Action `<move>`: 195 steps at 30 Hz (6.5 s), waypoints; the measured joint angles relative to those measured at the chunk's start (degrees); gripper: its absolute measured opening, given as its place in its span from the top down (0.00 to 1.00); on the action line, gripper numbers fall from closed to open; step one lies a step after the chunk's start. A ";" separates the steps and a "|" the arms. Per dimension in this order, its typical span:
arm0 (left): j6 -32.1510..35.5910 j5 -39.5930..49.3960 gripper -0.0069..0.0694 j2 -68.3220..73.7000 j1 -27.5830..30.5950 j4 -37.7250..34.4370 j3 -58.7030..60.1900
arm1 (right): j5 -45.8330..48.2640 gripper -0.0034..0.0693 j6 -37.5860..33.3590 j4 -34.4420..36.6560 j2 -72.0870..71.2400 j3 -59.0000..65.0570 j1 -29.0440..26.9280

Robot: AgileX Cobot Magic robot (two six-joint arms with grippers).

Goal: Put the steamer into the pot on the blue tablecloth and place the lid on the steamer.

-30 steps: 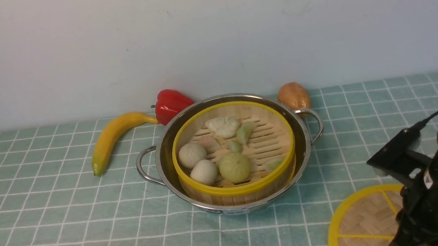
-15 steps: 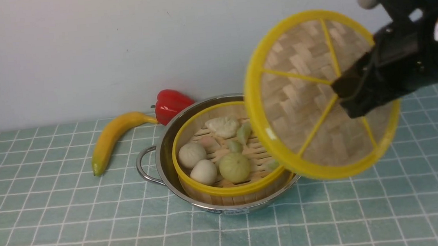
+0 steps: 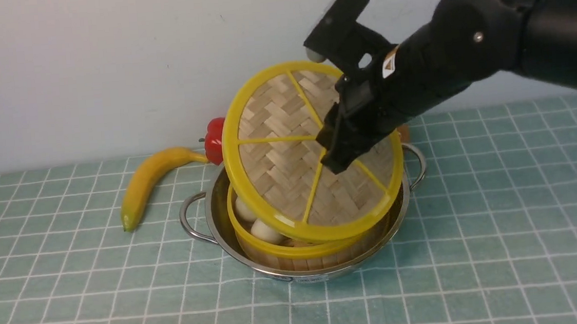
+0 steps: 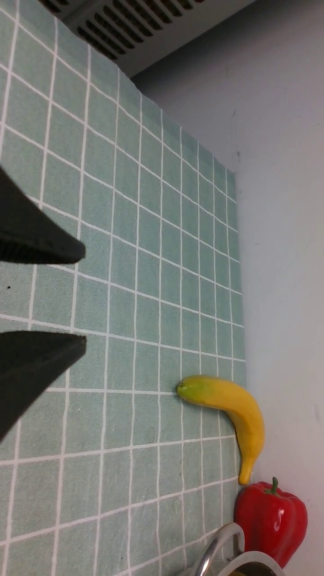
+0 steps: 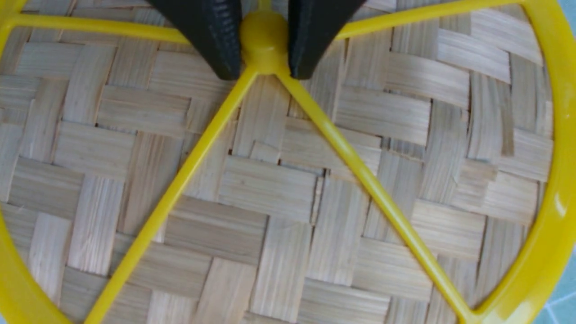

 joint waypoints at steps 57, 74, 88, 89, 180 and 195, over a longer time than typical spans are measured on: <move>0.00 0.00 0.59 0.00 0.00 0.00 0.00 | -6.72 0.75 -9.13 -2.46 8.47 -1.38 0.29; 0.00 0.00 0.59 0.00 0.00 0.00 0.00 | -7.98 0.75 -10.89 -2.57 8.94 -2.47 1.35; 0.00 0.00 0.59 0.00 0.00 0.00 0.00 | -12.16 0.75 -11.93 -2.47 12.76 -2.52 1.35; 0.00 0.00 0.59 0.00 0.00 0.00 0.00 | -12.42 0.75 -11.93 -2.38 12.98 -2.52 1.35; 0.10 0.00 0.59 -0.08 0.04 0.17 0.00 | -28.04 0.86 39.92 -17.97 -99.35 86.56 -32.70; 0.10 0.00 0.59 -0.08 0.04 0.17 0.00 | -22.66 0.80 39.99 -17.97 -102.84 87.74 -32.70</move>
